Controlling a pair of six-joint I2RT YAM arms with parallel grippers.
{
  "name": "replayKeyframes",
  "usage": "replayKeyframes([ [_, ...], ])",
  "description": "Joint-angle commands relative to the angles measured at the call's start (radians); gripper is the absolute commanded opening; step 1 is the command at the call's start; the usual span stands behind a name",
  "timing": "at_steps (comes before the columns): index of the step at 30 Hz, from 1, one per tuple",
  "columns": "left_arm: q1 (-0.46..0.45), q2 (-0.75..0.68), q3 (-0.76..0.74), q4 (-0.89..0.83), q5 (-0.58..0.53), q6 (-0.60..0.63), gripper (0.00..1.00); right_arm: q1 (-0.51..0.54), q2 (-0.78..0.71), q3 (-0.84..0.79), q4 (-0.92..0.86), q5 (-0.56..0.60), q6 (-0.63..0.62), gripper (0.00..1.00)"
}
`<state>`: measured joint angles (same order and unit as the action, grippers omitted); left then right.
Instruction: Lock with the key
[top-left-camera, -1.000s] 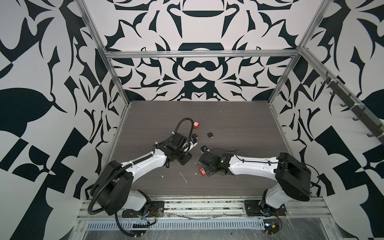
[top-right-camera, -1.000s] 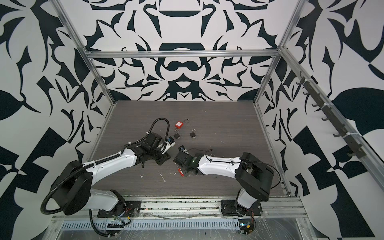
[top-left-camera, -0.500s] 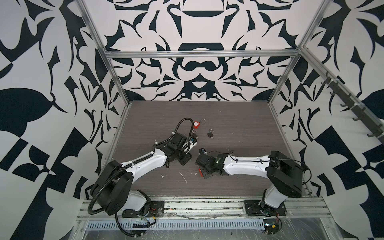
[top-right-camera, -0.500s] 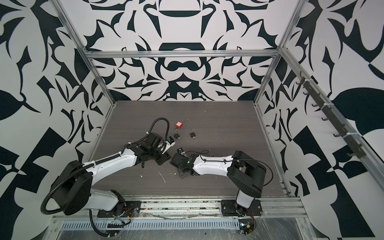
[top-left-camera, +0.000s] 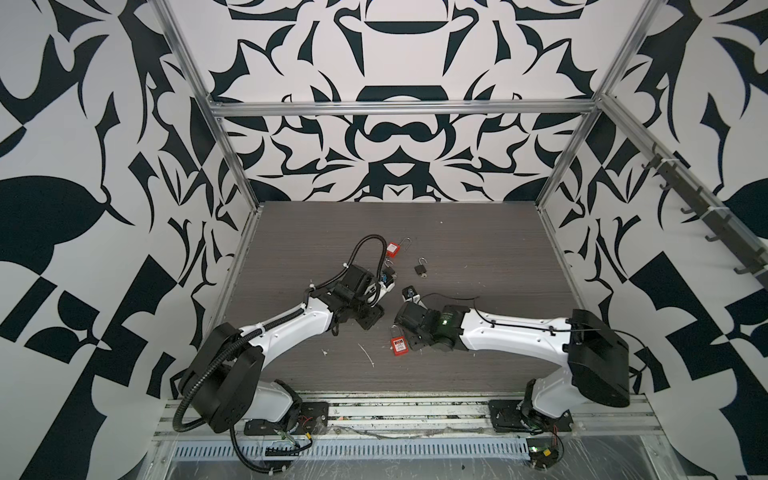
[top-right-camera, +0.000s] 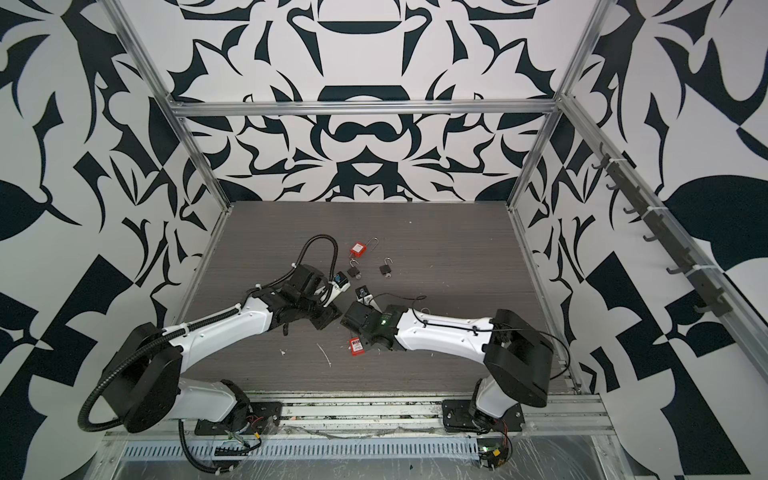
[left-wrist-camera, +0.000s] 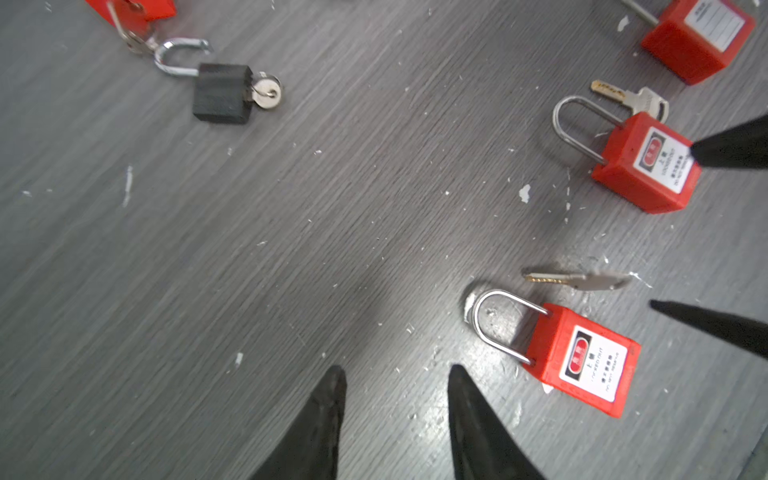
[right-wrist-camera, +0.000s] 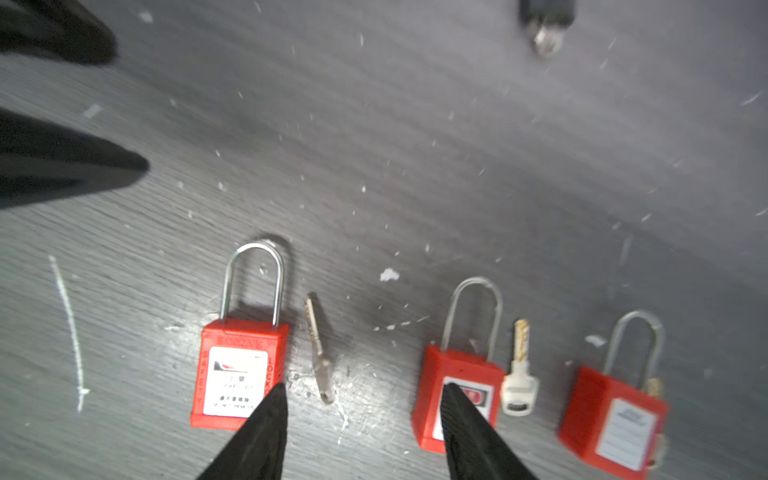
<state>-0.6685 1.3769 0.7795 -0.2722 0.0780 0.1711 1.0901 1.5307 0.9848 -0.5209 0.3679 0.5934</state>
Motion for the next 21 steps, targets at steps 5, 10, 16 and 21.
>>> replayKeyframes([
  [5,0.01,-0.084,0.035,0.013,0.004,-0.024,0.45,-0.029,-0.023,0.003,0.042,-0.004,-0.146,0.59],
  [10,0.012,-0.095,0.023,0.026,-0.01,-0.047,0.47,-0.035,0.0,-0.048,0.151,0.0,-0.196,0.58],
  [16,0.031,-0.133,0.016,0.093,-0.033,-0.111,0.48,-0.184,0.026,-0.052,0.334,-0.068,-0.363,0.68],
  [21,0.054,-0.171,0.01,0.127,-0.099,-0.152,0.53,-0.315,0.104,0.027,0.413,-0.242,-0.471,0.7],
])
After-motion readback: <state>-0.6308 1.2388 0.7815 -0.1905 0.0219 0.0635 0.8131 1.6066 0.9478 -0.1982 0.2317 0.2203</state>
